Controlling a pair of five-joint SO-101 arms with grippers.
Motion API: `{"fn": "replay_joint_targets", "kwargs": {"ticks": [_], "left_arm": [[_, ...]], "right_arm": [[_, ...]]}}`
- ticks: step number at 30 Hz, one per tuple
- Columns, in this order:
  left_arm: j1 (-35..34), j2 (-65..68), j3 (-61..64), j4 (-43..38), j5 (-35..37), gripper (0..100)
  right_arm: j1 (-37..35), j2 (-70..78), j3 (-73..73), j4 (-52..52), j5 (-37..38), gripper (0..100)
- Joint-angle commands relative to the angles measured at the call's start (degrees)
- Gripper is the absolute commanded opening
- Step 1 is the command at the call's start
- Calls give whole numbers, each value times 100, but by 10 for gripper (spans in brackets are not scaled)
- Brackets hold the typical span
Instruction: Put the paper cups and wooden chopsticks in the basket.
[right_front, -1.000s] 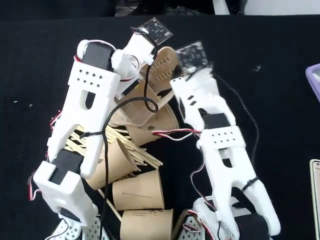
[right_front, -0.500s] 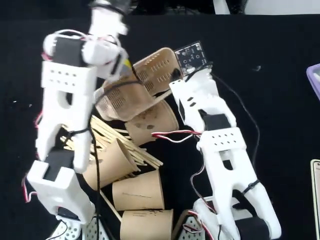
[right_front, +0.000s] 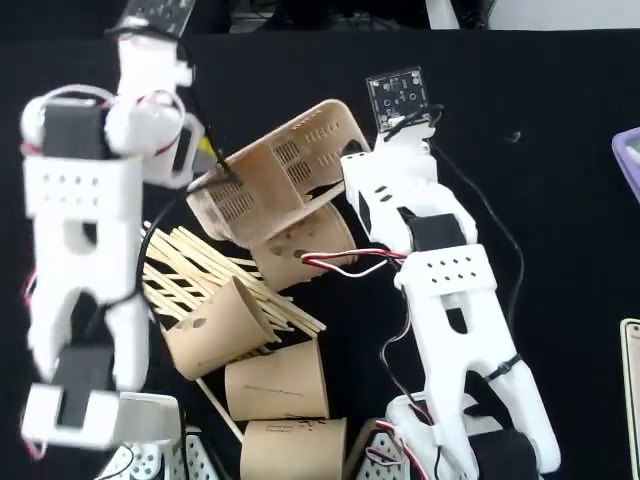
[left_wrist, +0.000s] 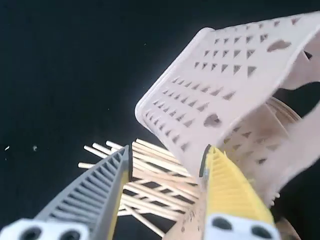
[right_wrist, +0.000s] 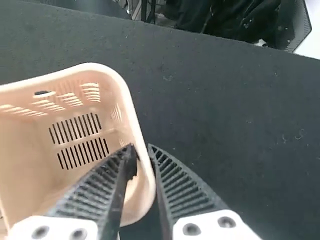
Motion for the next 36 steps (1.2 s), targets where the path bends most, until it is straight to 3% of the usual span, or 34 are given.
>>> {"fn": "replay_joint_targets", "kwargs": {"ticks": [1, 8, 16, 21, 36], "left_arm": [[-13, -1354, 796, 26, -53, 247], [-13, -2356, 1956, -299, 290, 250], [-13, -2462, 4040, -2629, 1240, 251], [242, -2418, 4119, -3086, 1591, 251], [330, -2391, 3389, -3103, 1609, 251]], "right_arm": [[9, 101, -382, -149, -62, 10], [0, 673, -382, -492, -62, 10], [0, 752, -347, -484, -26, 10], [0, 752, -338, -448, -26, 10], [0, 752, -347, -484, -18, 10]]}}
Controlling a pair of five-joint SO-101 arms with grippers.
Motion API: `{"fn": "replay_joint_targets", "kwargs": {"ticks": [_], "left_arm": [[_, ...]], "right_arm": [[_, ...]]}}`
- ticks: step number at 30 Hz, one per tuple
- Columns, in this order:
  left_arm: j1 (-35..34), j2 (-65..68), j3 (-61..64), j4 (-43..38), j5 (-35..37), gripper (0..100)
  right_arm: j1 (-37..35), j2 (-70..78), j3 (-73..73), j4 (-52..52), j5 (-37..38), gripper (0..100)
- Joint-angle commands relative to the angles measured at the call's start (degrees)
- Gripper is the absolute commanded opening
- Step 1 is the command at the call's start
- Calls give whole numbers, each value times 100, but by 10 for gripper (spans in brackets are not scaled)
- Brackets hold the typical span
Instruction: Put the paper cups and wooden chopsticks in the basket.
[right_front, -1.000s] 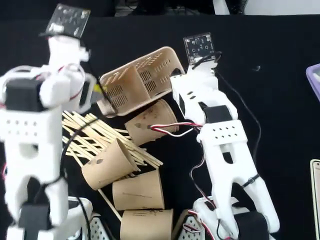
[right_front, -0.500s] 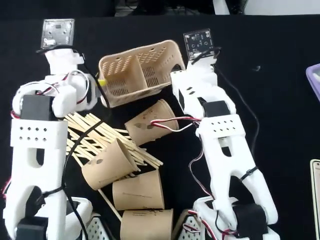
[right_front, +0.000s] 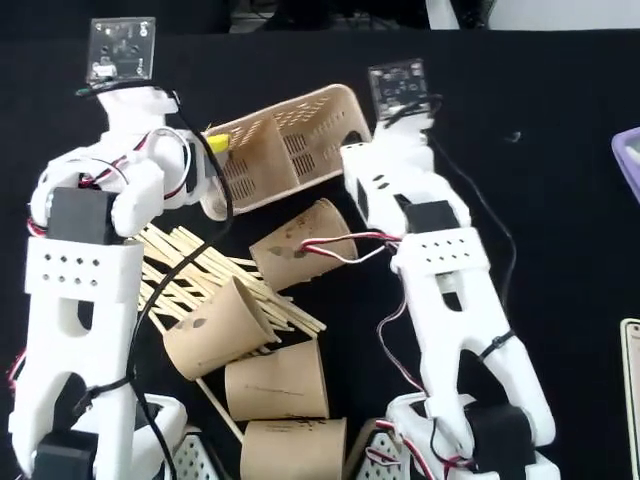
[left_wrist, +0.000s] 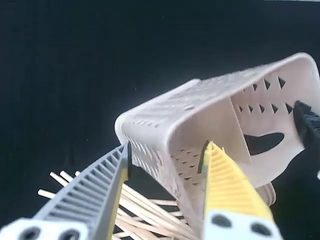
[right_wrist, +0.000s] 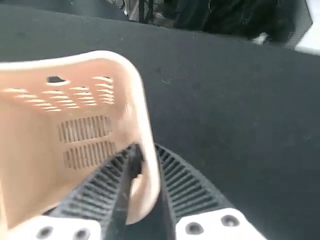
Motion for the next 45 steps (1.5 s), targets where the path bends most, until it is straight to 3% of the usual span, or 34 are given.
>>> {"fn": "replay_joint_targets", "kwargs": {"ticks": [1, 10, 13, 15, 18, 23, 30, 33, 45], "left_arm": [[92, -26, -66, -255, 44, 251], [40, -53, 1341, -422, 0, 238], [-13, -26, 1525, -519, -9, 119], [-57, -53, 1851, -1002, -9, 18], [-321, -97, 2211, -1565, -9, 31], [-760, -62, 2211, -1705, -9, 30], [-919, 62, 1121, -809, -747, 30], [-954, 360, 426, -343, -738, 30], [-963, 3112, -2571, 914, -730, 30]], "right_arm": [[-26, -13, -110, -35, 18, 10], [-26, -13, -127, -26, 18, 10], [-35, -48, -110, 0, 18, 10], [-35, -57, -101, 26, 18, 10], [-97, -66, -119, 352, 0, 10], [-484, -611, -110, 1090, -9, 10], [-651, -1481, -4, 1037, -26, 11], [-738, -1473, 215, 642, -26, 11], [-712, -576, 330, -651, 9, 12]]}}
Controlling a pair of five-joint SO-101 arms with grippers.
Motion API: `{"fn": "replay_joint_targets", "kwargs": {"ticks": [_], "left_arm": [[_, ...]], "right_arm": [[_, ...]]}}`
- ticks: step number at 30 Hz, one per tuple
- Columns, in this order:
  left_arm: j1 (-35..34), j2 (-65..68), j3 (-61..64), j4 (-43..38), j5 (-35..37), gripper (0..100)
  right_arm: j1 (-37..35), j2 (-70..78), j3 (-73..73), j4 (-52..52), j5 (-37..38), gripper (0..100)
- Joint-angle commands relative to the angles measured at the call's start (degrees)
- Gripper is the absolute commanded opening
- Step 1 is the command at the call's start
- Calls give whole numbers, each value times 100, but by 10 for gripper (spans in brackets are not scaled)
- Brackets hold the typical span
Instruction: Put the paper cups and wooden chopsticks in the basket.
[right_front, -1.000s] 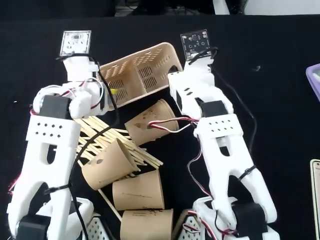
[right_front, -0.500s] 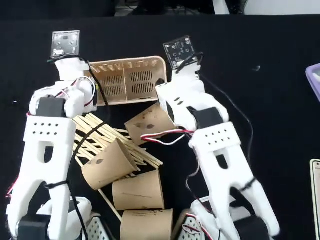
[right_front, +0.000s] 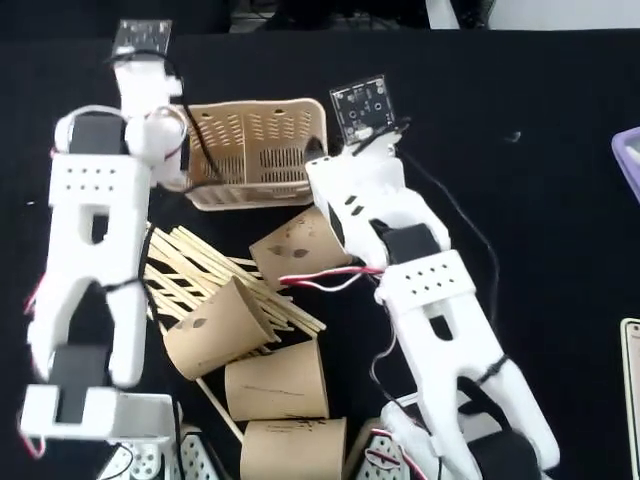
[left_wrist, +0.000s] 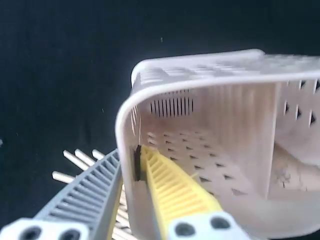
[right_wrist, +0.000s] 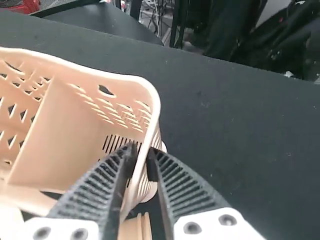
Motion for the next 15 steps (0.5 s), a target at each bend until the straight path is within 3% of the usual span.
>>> {"fn": "replay_joint_targets", "kwargs": {"ticks": [1, 8, 15], "left_arm": [[-242, 615, -1402, 360, -62, 30], [-303, 721, -2149, 695, -62, 177], [-365, 774, -2141, 651, -62, 202]], "right_arm": [[35, 224, -286, -141, 26, 17], [-70, 418, -1130, 615, 26, 258], [-70, 418, -1763, 1143, -18, 269]]}}
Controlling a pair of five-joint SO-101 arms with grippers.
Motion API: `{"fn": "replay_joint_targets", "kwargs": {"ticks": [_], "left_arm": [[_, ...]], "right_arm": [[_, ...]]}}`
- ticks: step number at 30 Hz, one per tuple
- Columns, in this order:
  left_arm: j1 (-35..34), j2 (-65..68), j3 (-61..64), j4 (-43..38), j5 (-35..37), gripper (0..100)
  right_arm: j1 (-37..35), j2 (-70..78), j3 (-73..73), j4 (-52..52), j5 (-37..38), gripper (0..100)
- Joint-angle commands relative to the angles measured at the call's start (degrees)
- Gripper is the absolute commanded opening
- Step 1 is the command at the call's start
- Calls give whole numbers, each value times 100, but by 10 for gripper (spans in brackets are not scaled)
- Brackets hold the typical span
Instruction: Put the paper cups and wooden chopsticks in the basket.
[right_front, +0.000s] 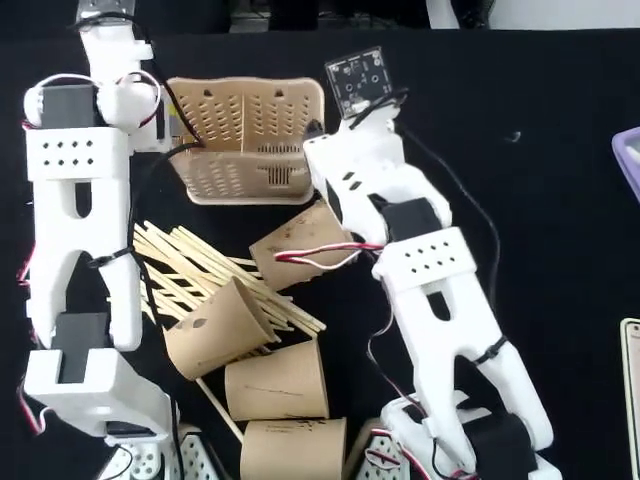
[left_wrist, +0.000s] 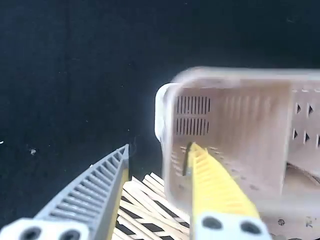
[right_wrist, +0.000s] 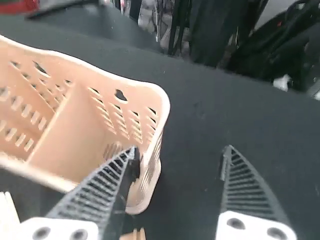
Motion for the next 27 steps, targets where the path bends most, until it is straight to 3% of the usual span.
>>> {"fn": "replay_joint_targets", "kwargs": {"ticks": [1, 9, 27], "left_arm": [[-31, -53, -286, -18, -53, 202], [4, -62, 286, -703, -53, 202], [-4, 70, 66, -985, -53, 202]], "right_arm": [[-88, 4, -462, 185, -26, 269], [-193, 374, -321, 132, -26, 268], [-70, 602, -1332, 26, -35, 268]]}}
